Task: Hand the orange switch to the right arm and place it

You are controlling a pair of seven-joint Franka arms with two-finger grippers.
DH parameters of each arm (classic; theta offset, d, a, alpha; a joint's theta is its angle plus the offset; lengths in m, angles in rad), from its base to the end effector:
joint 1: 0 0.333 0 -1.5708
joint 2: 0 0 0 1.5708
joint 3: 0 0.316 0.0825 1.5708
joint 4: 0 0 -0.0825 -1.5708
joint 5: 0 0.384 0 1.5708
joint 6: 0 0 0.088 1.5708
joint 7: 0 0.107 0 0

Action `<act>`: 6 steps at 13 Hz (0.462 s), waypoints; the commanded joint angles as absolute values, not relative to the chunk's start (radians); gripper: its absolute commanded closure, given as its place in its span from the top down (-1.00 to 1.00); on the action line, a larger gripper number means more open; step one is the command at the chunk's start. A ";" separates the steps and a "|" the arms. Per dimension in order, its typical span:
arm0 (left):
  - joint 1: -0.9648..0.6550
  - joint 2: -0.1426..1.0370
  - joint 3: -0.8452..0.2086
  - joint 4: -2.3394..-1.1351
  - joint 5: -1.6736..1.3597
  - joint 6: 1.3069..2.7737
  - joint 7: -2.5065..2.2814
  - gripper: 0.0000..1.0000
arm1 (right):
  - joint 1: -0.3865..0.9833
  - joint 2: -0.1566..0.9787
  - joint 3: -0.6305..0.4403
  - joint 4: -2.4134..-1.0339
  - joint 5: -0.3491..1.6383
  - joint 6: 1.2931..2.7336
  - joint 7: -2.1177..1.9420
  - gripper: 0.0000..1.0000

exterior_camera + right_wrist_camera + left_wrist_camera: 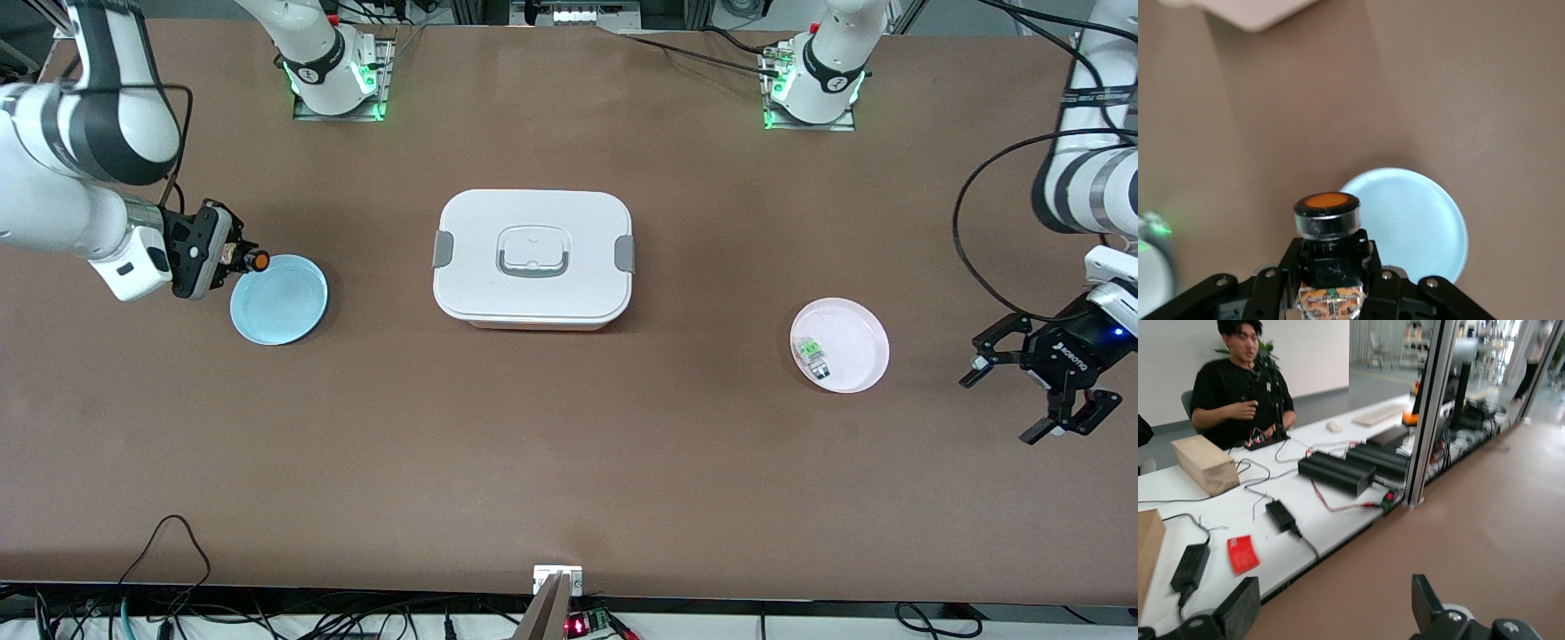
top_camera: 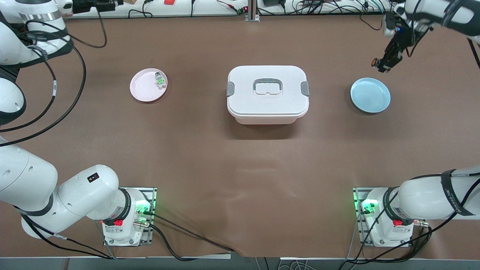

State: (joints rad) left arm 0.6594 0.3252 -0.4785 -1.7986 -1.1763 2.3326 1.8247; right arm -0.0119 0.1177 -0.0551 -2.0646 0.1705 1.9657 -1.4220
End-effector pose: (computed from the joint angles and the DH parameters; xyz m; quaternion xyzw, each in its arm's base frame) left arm 0.6473 0.1304 0.4210 0.7897 -0.3406 0.4686 0.2022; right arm 0.5438 -0.0251 0.3616 -0.7978 -0.5890 0.0307 0.1253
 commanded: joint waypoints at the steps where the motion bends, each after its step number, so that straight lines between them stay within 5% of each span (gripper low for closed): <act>1: 0.663 0.316 -0.425 -1.751 -0.961 2.303 1.830 1.00 | -0.011 0.148 -0.093 -2.209 0.156 2.200 -1.598 -1.00; 6: 0.655 0.301 -0.397 -1.586 -0.482 2.163 1.556 1.00 | -0.012 0.284 -0.107 -2.241 0.158 2.417 -1.690 -1.00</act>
State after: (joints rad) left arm 0.6696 0.3135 -0.3983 -1.6389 -0.6006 2.2133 1.6699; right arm -0.0129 0.2716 -0.1049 -2.2424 0.1698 2.3838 -1.6645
